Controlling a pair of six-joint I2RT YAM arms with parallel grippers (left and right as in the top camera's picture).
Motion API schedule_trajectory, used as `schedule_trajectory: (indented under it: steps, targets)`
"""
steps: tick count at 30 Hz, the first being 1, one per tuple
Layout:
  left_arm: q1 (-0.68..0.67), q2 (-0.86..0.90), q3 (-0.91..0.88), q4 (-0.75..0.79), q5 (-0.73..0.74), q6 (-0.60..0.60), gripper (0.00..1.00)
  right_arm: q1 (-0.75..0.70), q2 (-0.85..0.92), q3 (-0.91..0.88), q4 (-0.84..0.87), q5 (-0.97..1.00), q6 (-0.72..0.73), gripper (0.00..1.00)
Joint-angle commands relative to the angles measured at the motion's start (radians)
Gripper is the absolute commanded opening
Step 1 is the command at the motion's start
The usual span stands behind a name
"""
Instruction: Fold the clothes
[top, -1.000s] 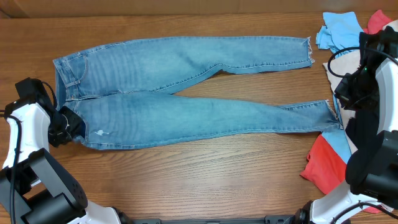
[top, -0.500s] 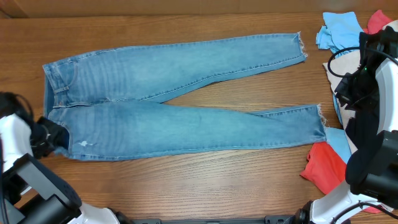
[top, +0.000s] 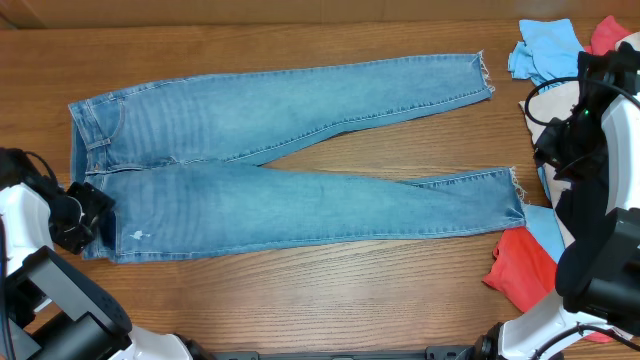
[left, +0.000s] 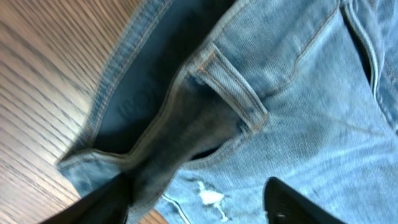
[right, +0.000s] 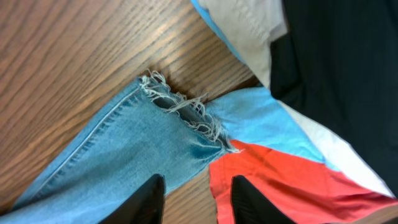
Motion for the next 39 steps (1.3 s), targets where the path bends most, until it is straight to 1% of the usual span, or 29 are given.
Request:
schedule_trajectory:
  steps: [1, 6, 8, 11, 15, 16, 18, 22, 28, 34, 37, 39]
  targets:
    - [-0.018, 0.002, 0.011, -0.031, -0.044, -0.010, 0.72, -0.003, -0.009, -0.057, 0.025, -0.001, 0.001, 0.43]
    - [-0.023, 0.002, 0.010, -0.063, -0.127, -0.058, 0.72, -0.003, -0.009, -0.122, 0.069, -0.001, 0.002, 0.46]
    - [-0.023, 0.002, 0.010, -0.074, -0.168, -0.077, 0.72, -0.003, -0.009, -0.138, 0.079, 0.000, 0.002, 0.49]
    - [-0.023, 0.002, 0.010, -0.094, -0.230, -0.132, 0.72, -0.006, -0.009, -0.145, 0.084, 0.001, 0.002, 0.50]
    - [-0.023, 0.002, 0.010, -0.143, -0.227, -0.168, 0.74, -0.010, -0.009, -0.148, 0.072, 0.008, 0.002, 0.51]
    - [-0.023, 0.002, 0.007, -0.156, -0.227, -0.171, 0.76, -0.010, -0.009, -0.155, 0.071, 0.007, 0.002, 0.54]
    - [-0.023, 0.002, -0.003, -0.161, -0.227, -0.180, 0.77, -0.010, -0.009, -0.172, 0.077, 0.007, 0.002, 0.55]
    - [-0.023, 0.002, -0.058, -0.143, -0.227, -0.219, 0.80, -0.010, -0.009, -0.225, 0.101, 0.007, 0.009, 0.56]
    - [-0.023, 0.002, -0.144, -0.065, -0.245, -0.227, 0.79, -0.010, -0.009, -0.306, 0.158, -0.016, 0.009, 0.56]
    - [-0.023, 0.002, -0.147, -0.040, -0.299, -0.238, 0.75, -0.010, -0.009, -0.320, 0.172, -0.019, 0.009, 0.56]
    - [-0.023, 0.002, -0.147, -0.014, -0.355, -0.279, 0.75, -0.010, -0.009, -0.319, 0.173, -0.019, 0.009, 0.56]
    - [-0.023, 0.002, -0.148, 0.006, -0.351, -0.282, 0.74, -0.010, -0.009, -0.320, 0.173, -0.019, 0.009, 0.56]
